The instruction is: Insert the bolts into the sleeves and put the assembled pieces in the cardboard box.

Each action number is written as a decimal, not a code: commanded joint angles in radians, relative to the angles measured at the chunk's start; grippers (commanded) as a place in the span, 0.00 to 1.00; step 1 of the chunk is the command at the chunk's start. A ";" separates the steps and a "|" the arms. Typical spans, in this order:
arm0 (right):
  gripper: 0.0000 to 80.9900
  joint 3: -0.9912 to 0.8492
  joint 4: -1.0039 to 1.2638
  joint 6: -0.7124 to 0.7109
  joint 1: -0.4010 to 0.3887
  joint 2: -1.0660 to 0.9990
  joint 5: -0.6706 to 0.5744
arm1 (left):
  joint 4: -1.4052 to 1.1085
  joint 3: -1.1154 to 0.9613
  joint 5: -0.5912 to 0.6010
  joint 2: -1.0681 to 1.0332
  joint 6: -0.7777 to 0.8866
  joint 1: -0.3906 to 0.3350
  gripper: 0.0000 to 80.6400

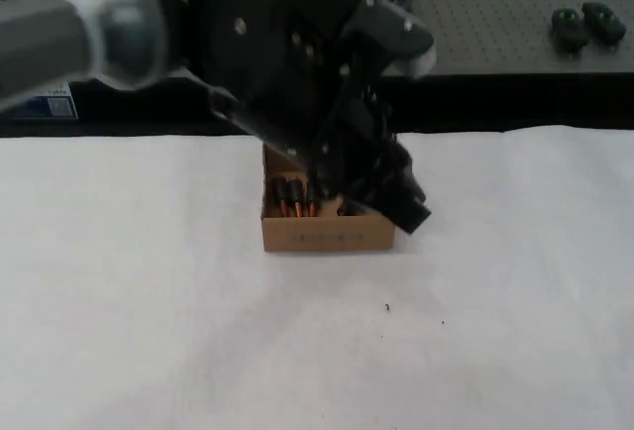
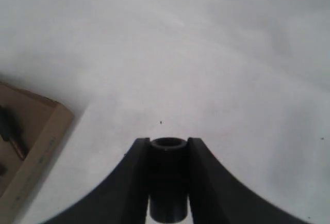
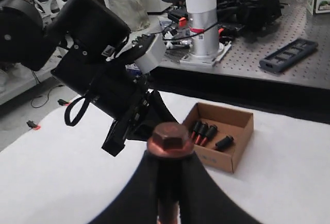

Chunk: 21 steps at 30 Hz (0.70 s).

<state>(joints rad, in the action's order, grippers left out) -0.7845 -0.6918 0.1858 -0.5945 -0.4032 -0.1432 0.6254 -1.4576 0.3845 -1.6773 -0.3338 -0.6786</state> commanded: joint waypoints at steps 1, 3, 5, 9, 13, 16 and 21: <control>0.04 -0.006 0.074 0.000 0.004 -0.039 -0.040 | 0.002 -0.002 0.034 0.117 0.053 -0.008 0.01; 0.04 -0.006 0.143 0.000 0.004 -0.065 -0.093 | -0.020 0.020 0.050 0.160 0.075 -0.008 0.01; 0.04 -0.006 0.216 0.000 0.004 -0.098 -0.123 | -0.066 0.066 0.053 0.204 0.102 -0.008 0.01; 0.04 -0.006 0.321 0.047 0.004 -0.164 -0.158 | -0.225 0.230 0.053 0.316 0.193 -0.008 0.01; 0.04 -0.006 0.398 0.047 -0.008 -0.236 -0.253 | -0.451 0.448 0.053 0.448 0.307 -0.008 0.01; 0.04 -0.006 0.440 0.047 -0.028 -0.295 -0.276 | -0.601 0.584 0.053 0.538 0.373 -0.008 0.01; 0.04 -0.006 0.556 0.037 -0.091 -0.386 -0.317 | -0.765 0.760 0.050 0.678 0.432 -0.008 0.01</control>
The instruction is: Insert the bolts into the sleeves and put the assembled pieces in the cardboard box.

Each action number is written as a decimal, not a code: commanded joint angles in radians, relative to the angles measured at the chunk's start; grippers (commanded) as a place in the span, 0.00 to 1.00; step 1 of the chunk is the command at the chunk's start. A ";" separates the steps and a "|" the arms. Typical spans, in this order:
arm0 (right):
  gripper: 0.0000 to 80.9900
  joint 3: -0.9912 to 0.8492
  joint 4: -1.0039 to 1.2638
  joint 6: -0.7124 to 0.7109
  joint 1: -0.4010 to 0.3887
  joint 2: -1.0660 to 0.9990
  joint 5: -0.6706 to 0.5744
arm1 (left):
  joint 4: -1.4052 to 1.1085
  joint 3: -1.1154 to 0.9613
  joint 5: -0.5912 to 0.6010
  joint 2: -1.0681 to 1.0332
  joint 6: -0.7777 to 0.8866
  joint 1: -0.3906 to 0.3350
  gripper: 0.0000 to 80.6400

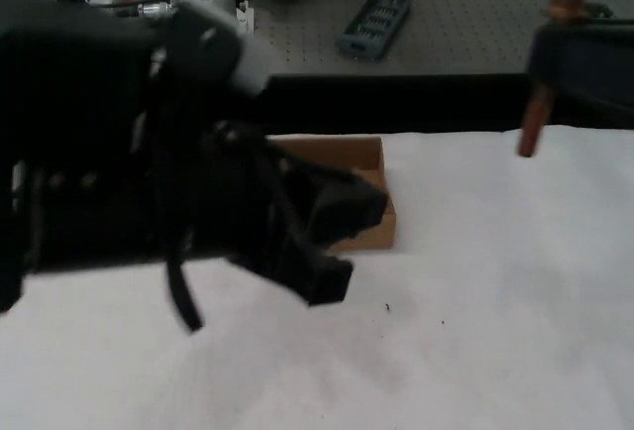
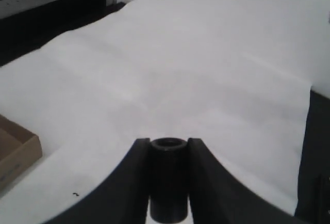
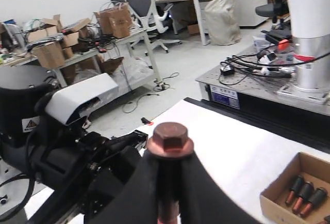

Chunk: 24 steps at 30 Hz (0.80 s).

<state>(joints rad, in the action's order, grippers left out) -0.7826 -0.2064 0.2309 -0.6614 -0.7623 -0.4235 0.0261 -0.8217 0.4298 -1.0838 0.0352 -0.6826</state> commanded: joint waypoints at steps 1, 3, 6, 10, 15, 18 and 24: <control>0.04 -0.008 0.104 -0.008 -0.043 -0.046 -0.037 | -0.187 0.151 0.000 0.112 0.063 -0.004 0.01; 0.04 -0.008 0.170 -0.023 -0.082 -0.086 -0.037 | -0.215 0.189 0.000 0.161 0.073 -0.004 0.01; 0.04 -0.008 0.261 -0.030 -0.135 -0.150 -0.044 | -0.232 0.224 0.000 0.220 0.086 -0.004 0.01; 0.04 -0.008 0.354 -0.026 -0.205 -0.229 -0.066 | -0.231 0.236 0.000 0.276 0.086 -0.004 0.01; 0.04 -0.008 0.400 -0.030 -0.262 -0.272 -0.064 | -0.227 0.236 0.000 0.319 0.061 -0.004 0.01; 0.04 -0.008 0.407 -0.030 -0.268 -0.274 -0.062 | -0.219 0.236 0.000 0.336 0.055 -0.004 0.01; 0.04 -0.008 0.407 -0.030 -0.268 -0.274 -0.057 | -0.207 0.236 0.004 0.340 0.055 -0.004 0.01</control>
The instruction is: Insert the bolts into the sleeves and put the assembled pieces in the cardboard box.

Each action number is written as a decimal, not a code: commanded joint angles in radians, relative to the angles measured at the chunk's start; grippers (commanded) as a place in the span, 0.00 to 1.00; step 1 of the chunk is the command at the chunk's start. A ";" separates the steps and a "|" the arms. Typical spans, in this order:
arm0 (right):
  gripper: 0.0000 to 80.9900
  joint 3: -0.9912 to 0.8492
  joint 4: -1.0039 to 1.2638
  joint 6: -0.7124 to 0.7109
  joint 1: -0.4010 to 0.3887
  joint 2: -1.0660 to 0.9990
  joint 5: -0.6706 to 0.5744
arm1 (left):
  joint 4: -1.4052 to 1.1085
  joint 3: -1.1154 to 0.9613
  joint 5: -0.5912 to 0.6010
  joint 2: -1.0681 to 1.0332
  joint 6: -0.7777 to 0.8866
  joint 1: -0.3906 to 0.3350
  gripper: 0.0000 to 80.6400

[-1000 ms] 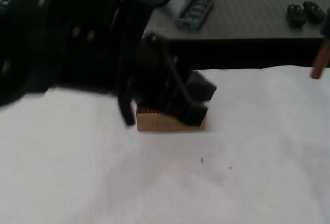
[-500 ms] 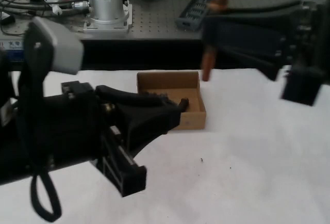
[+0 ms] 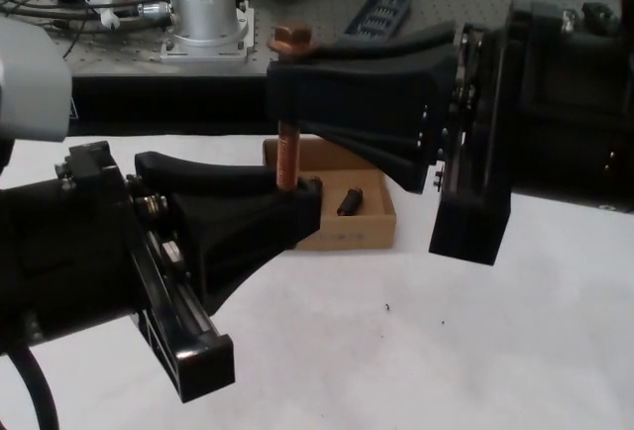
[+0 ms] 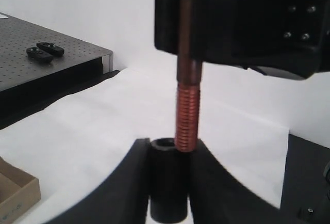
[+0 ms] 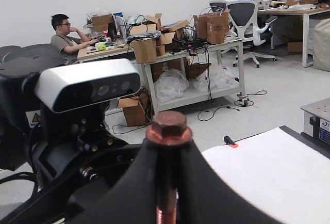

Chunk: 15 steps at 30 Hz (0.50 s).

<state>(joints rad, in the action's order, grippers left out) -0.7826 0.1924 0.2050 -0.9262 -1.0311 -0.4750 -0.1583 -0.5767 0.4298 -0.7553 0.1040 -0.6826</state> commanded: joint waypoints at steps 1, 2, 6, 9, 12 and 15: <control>0.04 -0.008 0.009 -0.004 -0.003 -0.005 -0.002 | -0.023 -0.008 0.005 0.011 -0.014 -0.004 0.01; 0.04 -0.008 0.009 -0.004 -0.003 -0.005 0.006 | -0.023 -0.008 0.005 0.011 -0.014 -0.004 0.01; 0.04 -0.008 0.015 -0.024 -0.003 -0.005 0.046 | -0.023 -0.008 0.010 0.011 -0.014 -0.004 0.01; 0.04 -0.008 0.023 -0.026 -0.003 -0.005 0.055 | -0.023 -0.008 0.010 0.011 -0.014 -0.004 0.01; 0.04 -0.008 0.023 -0.026 -0.003 -0.005 0.069 | -0.023 -0.008 0.010 0.011 -0.014 -0.004 0.01; 0.04 -0.008 0.023 -0.026 -0.001 -0.005 0.084 | -0.023 -0.008 0.010 0.011 -0.014 -0.004 0.01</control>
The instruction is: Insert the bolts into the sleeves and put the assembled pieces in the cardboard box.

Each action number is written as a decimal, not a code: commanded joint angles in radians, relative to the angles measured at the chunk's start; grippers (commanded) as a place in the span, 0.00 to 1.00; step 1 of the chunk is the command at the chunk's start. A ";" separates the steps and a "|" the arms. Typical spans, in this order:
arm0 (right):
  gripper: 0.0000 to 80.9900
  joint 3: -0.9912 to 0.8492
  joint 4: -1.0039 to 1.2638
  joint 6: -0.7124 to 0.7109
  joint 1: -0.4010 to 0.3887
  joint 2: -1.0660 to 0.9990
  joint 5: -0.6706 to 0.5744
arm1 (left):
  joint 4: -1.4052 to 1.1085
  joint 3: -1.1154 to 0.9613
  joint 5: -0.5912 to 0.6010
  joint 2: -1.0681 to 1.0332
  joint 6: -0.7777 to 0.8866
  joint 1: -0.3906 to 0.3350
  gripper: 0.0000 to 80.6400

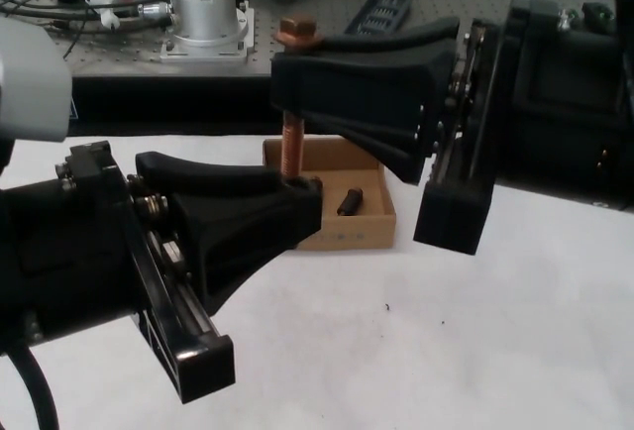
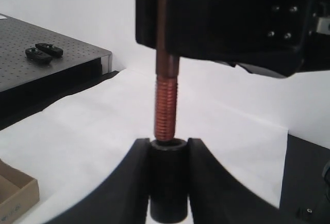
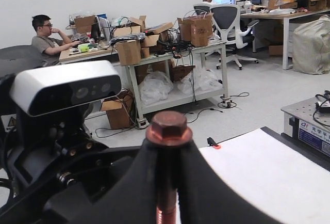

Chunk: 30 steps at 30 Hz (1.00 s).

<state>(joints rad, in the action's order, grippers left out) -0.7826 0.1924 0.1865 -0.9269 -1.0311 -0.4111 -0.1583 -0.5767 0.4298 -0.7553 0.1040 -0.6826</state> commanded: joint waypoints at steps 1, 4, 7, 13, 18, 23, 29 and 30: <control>0.04 -0.008 0.023 -0.007 -0.001 -0.005 0.020 | -0.023 -0.008 0.010 0.011 -0.014 -0.004 0.01; 0.04 -0.004 0.014 -0.007 -0.001 -0.005 0.020 | -0.023 -0.008 0.010 0.011 -0.014 -0.004 0.01; 0.04 0.000 0.004 0.001 -0.001 -0.005 0.012 | -0.023 -0.008 0.010 0.011 -0.014 -0.004 0.01; 0.04 0.000 -0.008 0.014 -0.007 -0.005 0.004 | -0.051 -0.008 0.010 0.011 -0.014 -0.004 0.01; 0.04 0.000 -0.040 0.039 -0.007 -0.005 -0.013 | -0.084 -0.008 -0.016 0.011 -0.014 -0.004 0.01; 0.04 0.000 -0.096 0.039 -0.007 -0.005 -0.048 | -0.082 -0.008 -0.022 0.011 -0.014 -0.004 0.01; 0.04 0.000 -0.192 0.039 -0.007 -0.005 -0.055 | -0.082 -0.008 -0.022 0.011 -0.014 -0.004 0.01; 0.04 0.000 -0.214 0.039 -0.007 -0.005 -0.060 | -0.082 -0.008 -0.022 0.011 -0.014 -0.004 0.01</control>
<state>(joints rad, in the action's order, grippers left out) -0.7797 0.0989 0.2241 -0.9290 -1.0311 -0.4221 -0.1759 -0.5648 0.4187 -0.7553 0.1040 -0.6826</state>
